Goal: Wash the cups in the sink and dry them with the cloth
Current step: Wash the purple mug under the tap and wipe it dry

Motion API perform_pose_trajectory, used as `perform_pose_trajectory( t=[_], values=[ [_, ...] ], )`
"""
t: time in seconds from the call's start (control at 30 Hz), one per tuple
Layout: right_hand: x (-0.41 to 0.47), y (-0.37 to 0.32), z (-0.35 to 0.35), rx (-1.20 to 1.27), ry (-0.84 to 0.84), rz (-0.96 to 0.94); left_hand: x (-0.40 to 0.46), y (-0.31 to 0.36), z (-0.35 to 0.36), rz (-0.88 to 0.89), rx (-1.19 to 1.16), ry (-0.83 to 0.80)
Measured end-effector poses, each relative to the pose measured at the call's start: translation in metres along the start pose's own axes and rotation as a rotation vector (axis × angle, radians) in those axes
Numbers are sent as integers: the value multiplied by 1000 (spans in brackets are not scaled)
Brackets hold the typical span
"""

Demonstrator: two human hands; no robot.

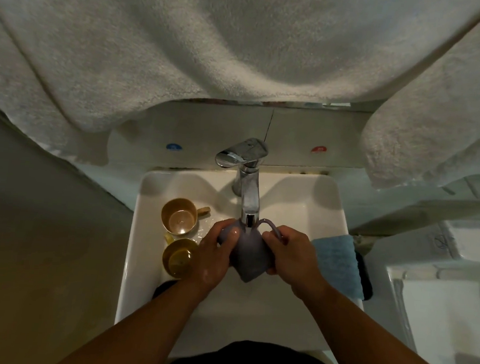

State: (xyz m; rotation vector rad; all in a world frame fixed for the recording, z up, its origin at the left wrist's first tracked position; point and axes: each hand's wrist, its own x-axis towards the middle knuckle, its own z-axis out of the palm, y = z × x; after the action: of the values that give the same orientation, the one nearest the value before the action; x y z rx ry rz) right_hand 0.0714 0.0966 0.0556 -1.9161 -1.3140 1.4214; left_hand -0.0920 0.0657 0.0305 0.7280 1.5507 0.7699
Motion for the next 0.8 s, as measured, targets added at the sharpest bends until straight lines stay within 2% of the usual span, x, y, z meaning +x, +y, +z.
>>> perform_pose_trajectory(
  t=[0.07,0.2,0.3,0.43,0.57,0.7,0.8],
  values=[
    [1,5,1,-77,-1,-72,-1,6,-4,-114,-96,-41],
    [6,7,-4,-238,27,-292,-9,25,-21,-223,-72,-149],
    [9,0,-5,-246,-86,-315,-13,31,-29,-297,-70,-200],
    [7,-5,5,-165,-266,-334,-18,28,-24,-294,-44,-199],
    [5,-10,14,-243,-137,-325,-20,24,-18,-278,-12,-223],
    [6,-16,26,-278,-47,-277,-18,18,-19,-268,-31,-172],
    [9,-16,26,-261,5,-222,-17,12,-25,-196,61,-186]
  ],
)
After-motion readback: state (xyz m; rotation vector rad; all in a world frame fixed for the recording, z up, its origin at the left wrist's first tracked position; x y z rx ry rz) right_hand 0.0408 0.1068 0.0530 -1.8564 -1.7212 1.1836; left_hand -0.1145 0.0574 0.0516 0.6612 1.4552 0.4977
